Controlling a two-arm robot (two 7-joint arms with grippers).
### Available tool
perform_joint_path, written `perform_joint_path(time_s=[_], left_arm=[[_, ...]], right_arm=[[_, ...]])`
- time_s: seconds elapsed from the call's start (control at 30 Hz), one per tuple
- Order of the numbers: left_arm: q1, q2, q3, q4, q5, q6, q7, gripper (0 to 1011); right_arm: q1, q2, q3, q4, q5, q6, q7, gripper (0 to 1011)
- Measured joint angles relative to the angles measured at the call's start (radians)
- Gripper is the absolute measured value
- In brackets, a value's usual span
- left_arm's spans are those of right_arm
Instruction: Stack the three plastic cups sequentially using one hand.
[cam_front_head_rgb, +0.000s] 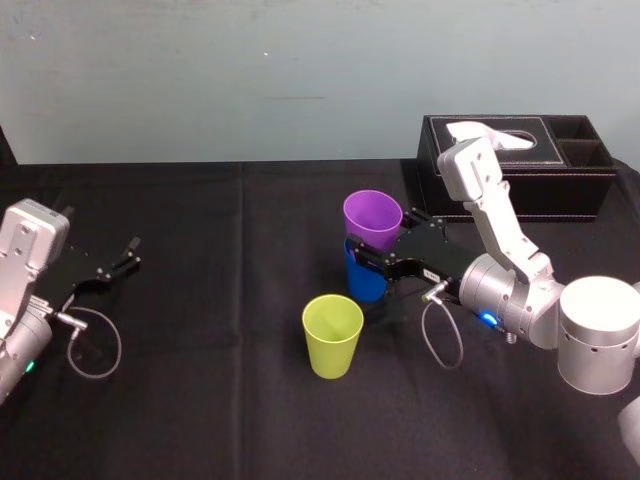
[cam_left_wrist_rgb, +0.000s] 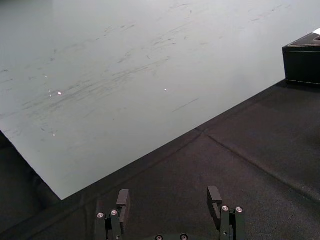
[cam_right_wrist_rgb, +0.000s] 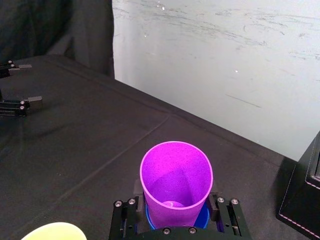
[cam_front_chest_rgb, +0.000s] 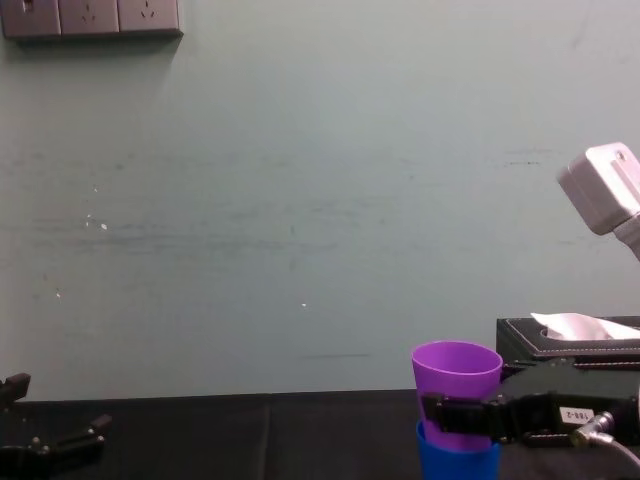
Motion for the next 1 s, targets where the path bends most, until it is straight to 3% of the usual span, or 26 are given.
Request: perform_joint_path(time_s=[0.07,0.43,1.0], left_arm=[[0.0,0.0,0.0,0.0,0.0,0.0,0.0,1010],[0.0,0.0,0.0,0.0,0.0,0.0,0.0,1010],[0.0,0.0,0.0,0.0,0.0,0.0,0.0,1010]], right_arm=[[0.0,0.0,0.0,0.0,0.0,0.0,0.0,726],[0.001,0.001,0.001,-0.001,0.0,0.0,0.0,999],[0.001,0.001,0.001,-0.002,0.001,0.0,0.0,1000]])
